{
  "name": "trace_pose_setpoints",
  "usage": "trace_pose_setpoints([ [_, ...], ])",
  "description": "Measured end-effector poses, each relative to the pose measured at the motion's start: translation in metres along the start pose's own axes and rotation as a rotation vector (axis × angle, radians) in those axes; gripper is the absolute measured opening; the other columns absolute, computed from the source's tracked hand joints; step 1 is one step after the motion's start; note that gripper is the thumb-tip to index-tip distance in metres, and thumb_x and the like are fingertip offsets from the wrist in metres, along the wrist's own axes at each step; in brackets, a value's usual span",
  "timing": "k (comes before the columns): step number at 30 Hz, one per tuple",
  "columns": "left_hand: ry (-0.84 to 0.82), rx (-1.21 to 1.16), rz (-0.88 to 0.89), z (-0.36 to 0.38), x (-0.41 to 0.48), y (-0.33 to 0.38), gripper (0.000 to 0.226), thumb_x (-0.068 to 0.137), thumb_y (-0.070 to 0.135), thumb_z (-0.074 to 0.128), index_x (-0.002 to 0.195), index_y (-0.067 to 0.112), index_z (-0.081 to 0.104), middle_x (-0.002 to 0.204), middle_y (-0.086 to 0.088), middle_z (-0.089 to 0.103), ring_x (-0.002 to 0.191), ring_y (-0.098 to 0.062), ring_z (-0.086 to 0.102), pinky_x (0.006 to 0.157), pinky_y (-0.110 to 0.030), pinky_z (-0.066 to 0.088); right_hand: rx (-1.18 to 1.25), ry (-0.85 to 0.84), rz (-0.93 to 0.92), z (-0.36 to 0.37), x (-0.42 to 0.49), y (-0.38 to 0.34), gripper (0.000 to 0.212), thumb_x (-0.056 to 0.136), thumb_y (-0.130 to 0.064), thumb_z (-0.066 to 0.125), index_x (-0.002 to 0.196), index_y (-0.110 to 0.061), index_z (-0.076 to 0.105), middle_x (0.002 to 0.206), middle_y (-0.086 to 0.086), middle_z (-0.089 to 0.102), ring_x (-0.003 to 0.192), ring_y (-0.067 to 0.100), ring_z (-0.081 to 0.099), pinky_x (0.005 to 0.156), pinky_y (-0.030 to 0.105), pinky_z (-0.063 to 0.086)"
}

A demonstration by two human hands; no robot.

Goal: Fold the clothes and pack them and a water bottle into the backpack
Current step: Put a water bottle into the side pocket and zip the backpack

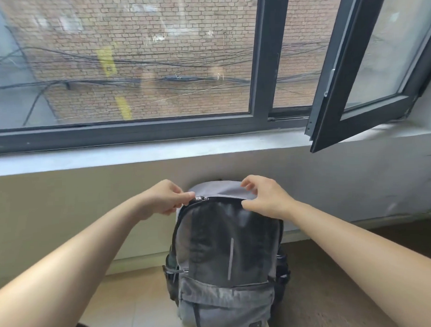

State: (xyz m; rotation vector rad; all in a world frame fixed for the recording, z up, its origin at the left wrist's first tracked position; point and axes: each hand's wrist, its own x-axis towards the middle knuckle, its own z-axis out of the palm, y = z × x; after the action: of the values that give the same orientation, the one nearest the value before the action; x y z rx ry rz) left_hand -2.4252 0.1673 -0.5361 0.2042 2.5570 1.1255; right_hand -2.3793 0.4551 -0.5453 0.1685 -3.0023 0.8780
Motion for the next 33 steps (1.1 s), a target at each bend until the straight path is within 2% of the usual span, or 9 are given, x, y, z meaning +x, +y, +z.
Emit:
trace_pose_setpoints([
  [3,-0.075,0.008,0.057,0.0,-0.004,0.005,0.049,0.101,0.046,0.06,0.062,0.018,0.051,0.062,0.002,0.043,0.057,-0.015,0.038,0.05,-0.024,0.033,-0.105,-0.002,-0.164,0.022,0.007,-0.034,0.045,0.089,-0.037,0.07,0.131,-0.024,0.06,0.124,-0.005,0.063,0.114,0.016,0.057,0.1,0.037,0.05],
  [5,-0.086,-0.006,0.11,0.0,-0.006,0.006,0.048,0.102,0.046,0.059,0.064,0.018,0.051,0.06,0.002,0.043,0.055,-0.013,0.038,0.05,-0.024,0.032,-0.186,-0.01,-0.198,0.034,0.013,-0.047,0.041,0.095,-0.038,0.066,0.131,-0.022,0.061,0.125,-0.002,0.064,0.117,0.02,0.058,0.097,0.038,0.049],
  [10,-0.054,0.128,0.159,-0.003,-0.006,-0.001,0.048,0.1,0.042,0.063,0.06,0.018,0.05,0.052,0.009,0.041,0.047,-0.009,0.033,0.048,-0.024,0.027,-0.26,0.064,-0.147,0.039,0.023,-0.055,0.015,0.097,-0.03,0.065,0.099,-0.016,0.061,0.105,0.002,0.063,0.098,0.028,0.058,0.077,0.036,0.045],
  [14,-0.125,0.155,0.063,-0.019,-0.005,-0.031,0.046,0.1,0.045,0.062,0.064,0.017,0.052,0.055,0.006,0.042,0.051,-0.012,0.032,0.049,-0.026,0.025,-0.212,0.092,-0.134,0.035,0.028,-0.051,0.017,0.096,-0.025,0.065,0.088,-0.017,0.054,0.099,0.002,0.062,0.092,0.029,0.056,0.075,0.035,0.043],
  [23,-0.238,0.111,-0.168,-0.004,-0.01,-0.103,0.045,0.101,0.05,0.059,0.066,0.023,0.05,0.061,0.011,0.045,0.06,-0.012,0.04,0.052,-0.023,0.026,-0.182,0.133,-0.11,0.04,0.034,-0.044,0.019,0.098,-0.023,0.063,0.083,-0.02,0.051,0.094,0.001,0.06,0.088,0.029,0.055,0.072,0.035,0.044],
  [26,-0.218,0.066,-0.149,0.015,-0.009,-0.105,0.041,0.101,0.047,0.06,0.069,0.023,0.053,0.068,0.01,0.054,0.059,-0.01,0.041,0.051,-0.022,0.027,-0.192,0.103,-0.093,0.036,0.036,-0.041,0.011,0.095,-0.024,0.063,0.087,-0.021,0.056,0.097,-0.001,0.061,0.092,0.028,0.057,0.074,0.035,0.047],
  [28,-0.228,0.062,-0.108,0.022,-0.009,-0.101,0.037,0.102,0.042,0.062,0.071,0.022,0.056,0.07,0.009,0.059,0.058,-0.009,0.043,0.051,-0.021,0.03,-0.17,0.059,-0.132,0.034,0.035,-0.046,0.006,0.091,-0.027,0.063,0.095,-0.023,0.06,0.102,-0.004,0.061,0.099,0.025,0.059,0.083,0.036,0.05],
  [31,-0.298,0.09,-0.089,0.027,-0.01,-0.093,0.031,0.102,0.038,0.063,0.075,0.023,0.061,0.07,0.012,0.063,0.059,-0.008,0.048,0.053,-0.022,0.036,-0.193,0.008,-0.28,0.041,0.031,-0.066,0.03,0.089,-0.039,0.065,0.117,-0.026,0.062,0.114,-0.004,0.061,0.108,0.022,0.056,0.095,0.038,0.046],
  [33,-0.314,0.1,-0.095,0.03,-0.01,-0.089,0.029,0.102,0.037,0.062,0.077,0.021,0.061,0.07,0.012,0.065,0.062,-0.009,0.052,0.054,-0.021,0.039,-0.309,0.015,-0.395,0.056,0.031,-0.08,0.037,0.094,-0.042,0.062,0.126,-0.027,0.061,0.121,-0.003,0.06,0.112,0.022,0.053,0.098,0.04,0.043],
])
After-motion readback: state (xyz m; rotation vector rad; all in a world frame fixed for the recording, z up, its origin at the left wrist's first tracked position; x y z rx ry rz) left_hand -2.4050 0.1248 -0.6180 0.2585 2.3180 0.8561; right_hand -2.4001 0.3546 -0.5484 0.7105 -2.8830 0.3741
